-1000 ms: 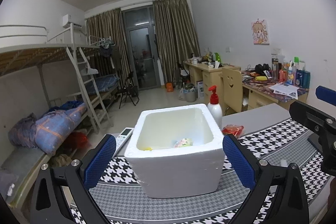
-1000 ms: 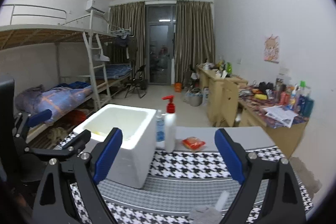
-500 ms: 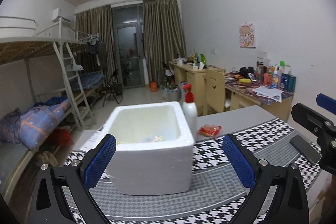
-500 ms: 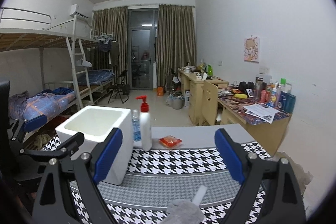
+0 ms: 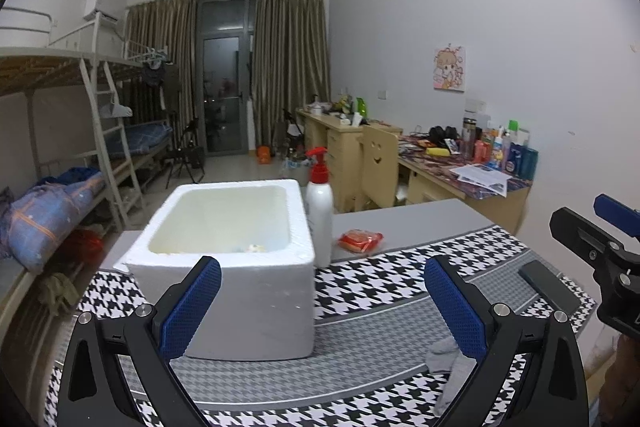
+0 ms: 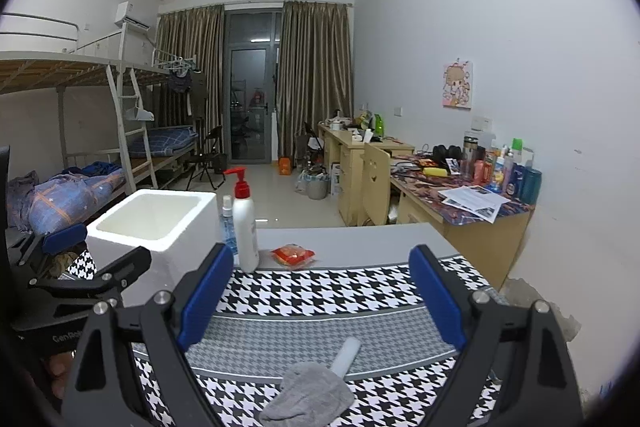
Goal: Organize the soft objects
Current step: 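Move both tools toward the grey sock on the table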
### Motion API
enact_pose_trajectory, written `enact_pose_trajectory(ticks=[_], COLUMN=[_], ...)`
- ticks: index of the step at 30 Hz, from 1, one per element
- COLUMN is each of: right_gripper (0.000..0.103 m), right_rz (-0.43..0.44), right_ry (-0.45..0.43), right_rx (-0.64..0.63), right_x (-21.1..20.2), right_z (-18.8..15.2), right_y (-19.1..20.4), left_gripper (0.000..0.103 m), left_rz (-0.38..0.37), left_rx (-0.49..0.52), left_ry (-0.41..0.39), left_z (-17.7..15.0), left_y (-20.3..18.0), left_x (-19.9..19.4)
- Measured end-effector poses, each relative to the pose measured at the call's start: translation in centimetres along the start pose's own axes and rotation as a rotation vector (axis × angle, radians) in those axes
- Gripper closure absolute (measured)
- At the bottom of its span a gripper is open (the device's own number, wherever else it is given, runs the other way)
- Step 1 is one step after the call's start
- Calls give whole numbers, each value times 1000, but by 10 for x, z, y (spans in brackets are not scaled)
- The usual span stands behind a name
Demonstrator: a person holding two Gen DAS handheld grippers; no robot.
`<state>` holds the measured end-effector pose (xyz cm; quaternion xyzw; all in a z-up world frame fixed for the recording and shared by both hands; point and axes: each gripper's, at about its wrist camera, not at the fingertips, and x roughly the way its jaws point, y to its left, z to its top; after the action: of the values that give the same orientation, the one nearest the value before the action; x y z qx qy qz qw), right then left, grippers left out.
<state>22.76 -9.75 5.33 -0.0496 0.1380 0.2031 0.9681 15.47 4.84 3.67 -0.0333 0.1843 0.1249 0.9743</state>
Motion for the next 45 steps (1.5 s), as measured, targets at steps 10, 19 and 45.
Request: enact_pose_trajectory(ticks=[10, 19, 45], right_gripper=[11, 11, 11], right_rz=[-23, -29, -23], right_ry=[31, 62, 161], right_rx=[34, 49, 103], right_x=[0, 0, 21], right_z=[-11, -26, -57], right_y=[-17, -30, -61], left_gripper=[1, 1, 1], left_rz=[-55, -87, -129], left_rx=[31, 45, 91], left_ry=[17, 64, 167], left_z=[-12, -28, -65], left_y=[-22, -36, -69], left_x=[0, 10, 36])
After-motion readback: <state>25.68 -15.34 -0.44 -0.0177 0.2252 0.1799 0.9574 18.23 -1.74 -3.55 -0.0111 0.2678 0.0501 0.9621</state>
